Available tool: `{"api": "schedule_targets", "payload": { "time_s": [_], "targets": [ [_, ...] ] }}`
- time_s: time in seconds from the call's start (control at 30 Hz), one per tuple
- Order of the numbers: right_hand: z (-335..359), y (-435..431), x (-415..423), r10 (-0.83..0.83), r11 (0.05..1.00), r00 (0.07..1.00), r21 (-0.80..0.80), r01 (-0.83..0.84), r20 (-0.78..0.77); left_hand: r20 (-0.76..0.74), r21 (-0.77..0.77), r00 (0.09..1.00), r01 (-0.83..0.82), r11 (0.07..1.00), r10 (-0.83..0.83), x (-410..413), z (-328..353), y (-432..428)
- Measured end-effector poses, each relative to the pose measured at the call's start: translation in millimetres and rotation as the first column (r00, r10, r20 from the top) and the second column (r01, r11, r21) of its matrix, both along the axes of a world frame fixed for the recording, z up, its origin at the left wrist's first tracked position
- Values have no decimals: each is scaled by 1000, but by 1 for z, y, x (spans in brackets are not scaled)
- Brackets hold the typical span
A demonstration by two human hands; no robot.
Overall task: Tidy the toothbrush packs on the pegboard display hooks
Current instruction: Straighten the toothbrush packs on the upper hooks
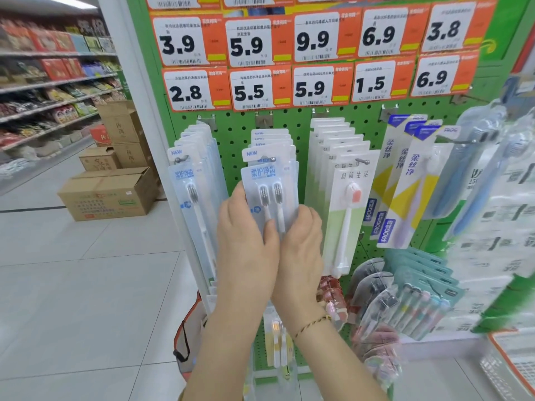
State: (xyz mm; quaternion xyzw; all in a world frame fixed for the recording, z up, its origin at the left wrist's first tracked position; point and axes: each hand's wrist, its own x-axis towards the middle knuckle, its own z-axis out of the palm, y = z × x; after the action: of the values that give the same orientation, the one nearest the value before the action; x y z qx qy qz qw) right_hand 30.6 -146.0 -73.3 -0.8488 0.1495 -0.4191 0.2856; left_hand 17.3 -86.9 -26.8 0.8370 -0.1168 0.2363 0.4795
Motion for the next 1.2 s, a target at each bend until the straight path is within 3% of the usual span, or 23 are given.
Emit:
{"api": "schedule_targets", "payload": {
  "time_s": [0.47,0.63,0.77,0.93,1.07,1.2],
  "targets": [
    [6,-1,19,122,981,992,156,-115,-37,-57,95,998,46,994,-41,-3,-8,0],
    [-7,-1,18,81,992,996,100,-77,-35,58,117,998,-22,993,15,-6,-9,-4],
    [-12,-6,9,157,970,987,185,-158,24,144,96,989,-40,995,26,-9,-10,-8],
    [-38,-19,-25,153,988,988,-19,-153,-1,205,12,978,29,1000,-31,-16,-9,-17],
    [-40,-51,-52,45,999,989,-32,-41,141,259,-46,965,-25,999,36,-20,-10,-25],
    [-11,-89,-48,-61,995,978,87,44,199,312,-96,949,-11,995,40,-24,-12,-36]
  ]
}}
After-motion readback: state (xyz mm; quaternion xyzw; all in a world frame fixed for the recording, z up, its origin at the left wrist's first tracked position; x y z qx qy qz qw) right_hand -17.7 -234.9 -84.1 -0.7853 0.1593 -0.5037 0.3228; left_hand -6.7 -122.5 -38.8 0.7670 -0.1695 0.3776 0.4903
